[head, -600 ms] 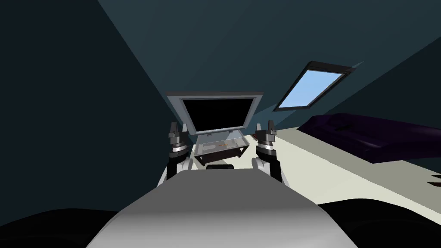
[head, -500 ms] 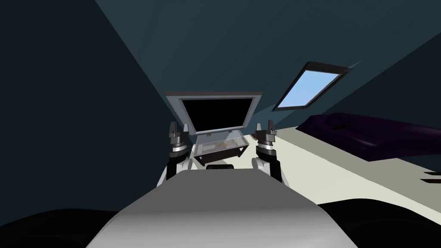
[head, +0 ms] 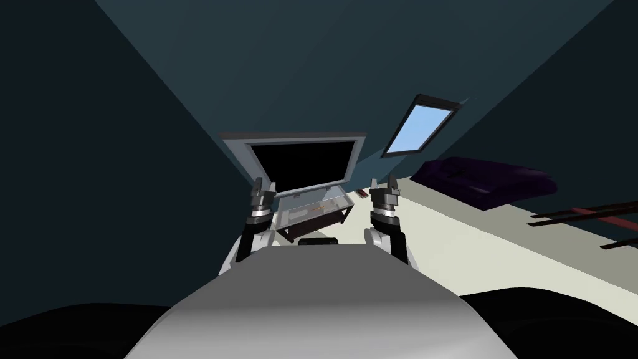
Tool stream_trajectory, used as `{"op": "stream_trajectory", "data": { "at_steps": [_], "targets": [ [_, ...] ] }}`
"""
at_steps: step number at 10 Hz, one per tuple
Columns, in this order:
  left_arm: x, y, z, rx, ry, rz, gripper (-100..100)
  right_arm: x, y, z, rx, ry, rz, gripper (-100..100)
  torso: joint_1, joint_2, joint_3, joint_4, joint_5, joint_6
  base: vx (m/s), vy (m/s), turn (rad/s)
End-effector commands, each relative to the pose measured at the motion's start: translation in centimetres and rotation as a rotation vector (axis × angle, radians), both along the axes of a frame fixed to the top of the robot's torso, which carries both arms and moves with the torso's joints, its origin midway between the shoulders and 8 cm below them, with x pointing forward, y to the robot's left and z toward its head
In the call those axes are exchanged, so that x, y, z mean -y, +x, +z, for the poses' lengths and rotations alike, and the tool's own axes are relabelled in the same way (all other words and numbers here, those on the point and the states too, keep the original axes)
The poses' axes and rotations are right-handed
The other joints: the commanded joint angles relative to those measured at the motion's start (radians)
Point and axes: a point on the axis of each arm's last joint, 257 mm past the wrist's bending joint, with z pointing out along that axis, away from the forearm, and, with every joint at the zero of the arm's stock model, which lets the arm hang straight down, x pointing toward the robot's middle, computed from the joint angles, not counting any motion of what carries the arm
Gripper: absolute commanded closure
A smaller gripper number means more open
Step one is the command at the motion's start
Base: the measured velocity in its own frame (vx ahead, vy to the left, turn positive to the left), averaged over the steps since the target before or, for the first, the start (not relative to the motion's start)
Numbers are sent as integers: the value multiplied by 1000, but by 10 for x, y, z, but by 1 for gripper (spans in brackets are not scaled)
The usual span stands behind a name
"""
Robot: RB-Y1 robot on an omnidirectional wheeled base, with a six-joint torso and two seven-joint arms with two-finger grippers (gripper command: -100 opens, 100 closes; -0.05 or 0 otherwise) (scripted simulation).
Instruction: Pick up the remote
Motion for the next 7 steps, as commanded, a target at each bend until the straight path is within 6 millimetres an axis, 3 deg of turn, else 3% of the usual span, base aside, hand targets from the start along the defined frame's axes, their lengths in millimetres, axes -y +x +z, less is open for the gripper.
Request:
{"op": "stream_trajectory", "data": {
  "at_steps": [1, 6, 7],
  "targets": [
    [-9, 15, -20, -71, -20, -19, -100, 0, 0, 0, 0, 0, 0, 0, 0, 0, 0, 0, 0, 0, -44, 6, -300],
    [-24, 34, -50, -186, -61, -31, -100, 0, 0, 0, 0, 0, 0, 0, 0, -1, -1, 0, 0, 0, -23, 4, -168],
    [-32, 43, -65, -238, -87, -36, -100, 0, 0, 0, 0, 0, 0, 0, 0, -1, -1, 0, 0, -1, -24, 3, -281]
  ]
}}
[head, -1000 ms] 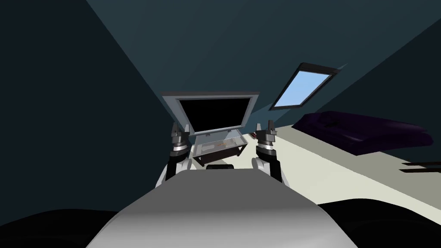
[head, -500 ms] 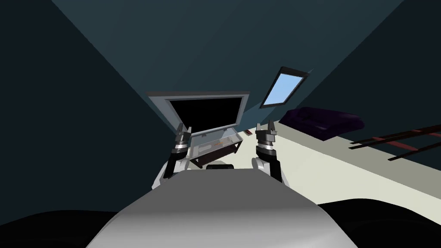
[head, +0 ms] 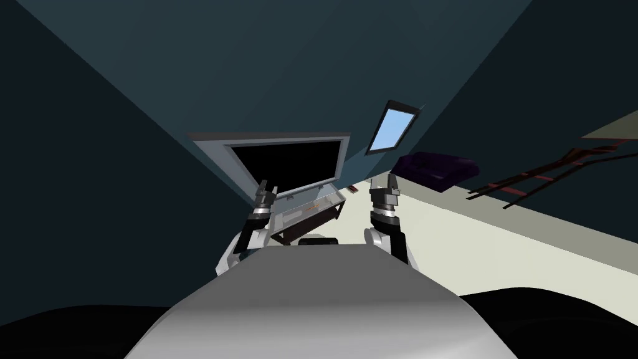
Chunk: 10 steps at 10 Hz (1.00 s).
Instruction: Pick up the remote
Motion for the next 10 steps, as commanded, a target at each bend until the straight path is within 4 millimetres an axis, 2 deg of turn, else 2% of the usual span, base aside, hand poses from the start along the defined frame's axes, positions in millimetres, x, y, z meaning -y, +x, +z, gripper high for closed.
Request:
{"op": "stream_trajectory", "data": {
  "at_steps": [1, 2, 3, 4, 5, 6, 7, 8, 9, 10],
  "targets": [
    [-2, 7, -11, -36, -16, -1, -100, 0, 0, 0, 0, 0, 0, 0, 0, 0, 0, 0, 0, 0, -23, 6, -127],
    [-12, 15, -27, -92, -45, -1, -100, 0, 0, 0, 0, 0, 0, 0, 0, 0, 0, 0, 0, -1, -26, 4, -252],
    [-12, 15, -28, -97, -45, 0, -100, 0, 0, 0, 0, 0, 0, 0, 0, 0, 0, 0, 0, 0, -21, 11, -136],
    [-23, 23, -47, -161, -78, 4, -100, 0, 0, 0, 0, 0, 0, 0, 0, 0, 0, 0, 0, -1, -24, 1, -269],
    [-23, 23, -47, -161, -78, 4, -100, 0, 0, 0, 0, 0, 0, 0, 0, 0, 0, 0, 0, 0, -23, 7, -147],
    [-34, 29, -63, -211, -113, 8, -100, 0, 0, 0, 0, 0, 0, 0, 0, 0, 0, 0, 0, -1, -24, 2, -338],
    [-35, 30, -67, -226, -115, 11, -100, 0, 0, 0, 0, 0, 0, 0, 0, 0, 0, 0, 0, 0, -22, 13, -141],
    [-46, 36, -85, -280, -154, 19, -100, 0, 0, 0, 0, 0, 0, 0, 1, 0, 0, 0, 0, -1, -27, 12, -226],
    [-47, 36, -88, -292, -155, 22, -100, 0, 0, 0, 0, 0, 0, 0, 1, 0, 0, 0, 0, 0, -24, 14, -158],
    [-58, 40, -104, -338, -196, 31, -100, 0, 0, 0, 0, 0, 0, 0, 1, 0, 0, 0, 0, -1, -28, 6, -317]
  ]
}}
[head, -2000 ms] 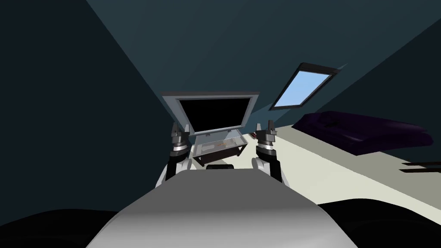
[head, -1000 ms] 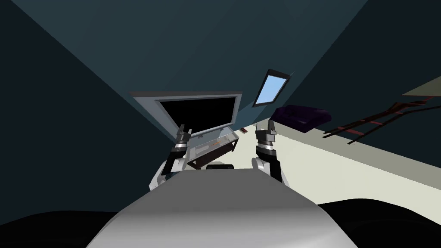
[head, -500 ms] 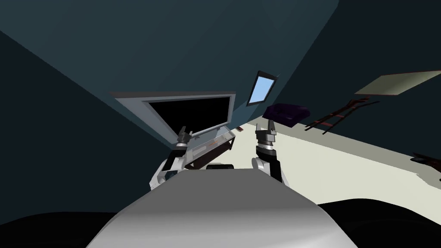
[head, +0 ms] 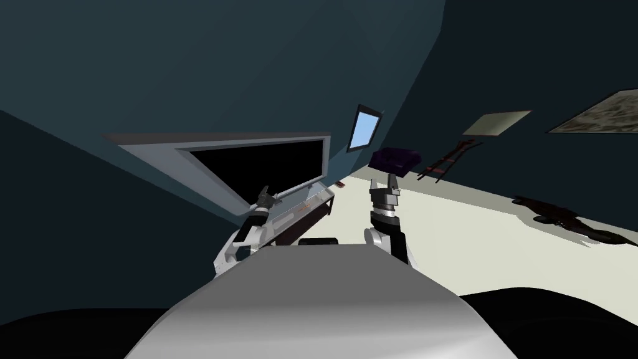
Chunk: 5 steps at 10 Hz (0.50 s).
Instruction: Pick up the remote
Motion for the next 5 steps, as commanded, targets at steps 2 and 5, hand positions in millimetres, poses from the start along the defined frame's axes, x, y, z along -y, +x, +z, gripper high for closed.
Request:
{"op": "stream_trajectory", "data": {
  "at_steps": [2, 5],
  "targets": [
    [-15, 7, -29, -88, -68, 22, -100, 0, 0, 0, 0, 0, 0, 0, 0, 0, 0, 0, 0, -1, -25, 13, -219],
    [-28, 9, -55, -166, -117, 44, -100, 0, 0, 0, 0, 0, 0, 0, 0, -1, 0, 0, 0, -1, -16, 10, -127]
  ]
}}
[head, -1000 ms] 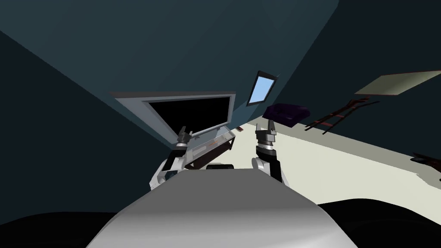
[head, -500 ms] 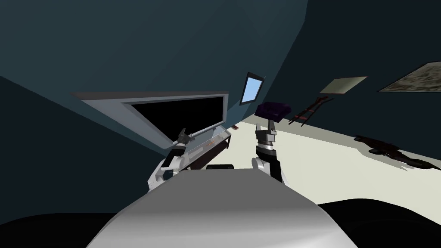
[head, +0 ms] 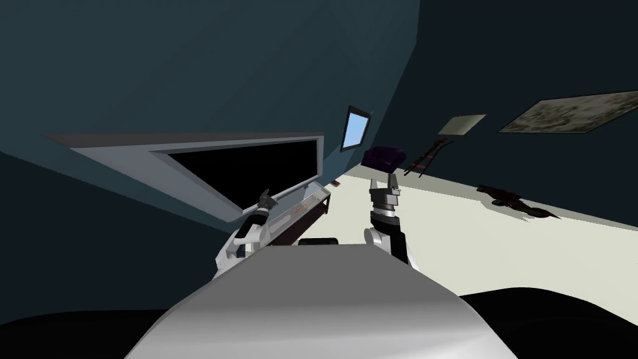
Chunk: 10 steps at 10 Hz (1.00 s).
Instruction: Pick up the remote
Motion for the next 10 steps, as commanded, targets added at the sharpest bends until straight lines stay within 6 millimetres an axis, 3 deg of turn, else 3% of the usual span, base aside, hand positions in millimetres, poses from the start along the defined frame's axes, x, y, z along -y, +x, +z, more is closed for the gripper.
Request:
{"op": "stream_trajectory", "data": {
  "at_steps": [1, 6, 8, 9, 10],
  "targets": [
    [-6, 0, -13, -49, -27, 12, -100, 0, 0, 0, 0, 0, 0, 0, 0, 0, 0, 0, 0, 0, -20, 15, -208],
    [-40, -5, -76, -226, -174, 86, -100, 0, 0, 0, 0, 0, 0, 0, 1, 0, 0, 0, 0, -1, -25, 20, -233],
    [-41, -7, -84, -259, -178, 91, -100, 0, 0, 0, 0, 0, 0, 0, 1, 0, 0, 0, 0, -1, -16, 17, -47],
    [-50, -11, -101, -304, -227, 117, -100, 0, 0, 0, 0, 0, 0, 0, 0, 0, 0, 0, 0, -2, -19, 14, -224],
    [-50, -13, -107, -326, -230, 121, -100, 0, 0, 0, 0, 0, 0, 0, 1, 0, 0, 0, 0, 0, -20, 23, -166]
  ]
}}
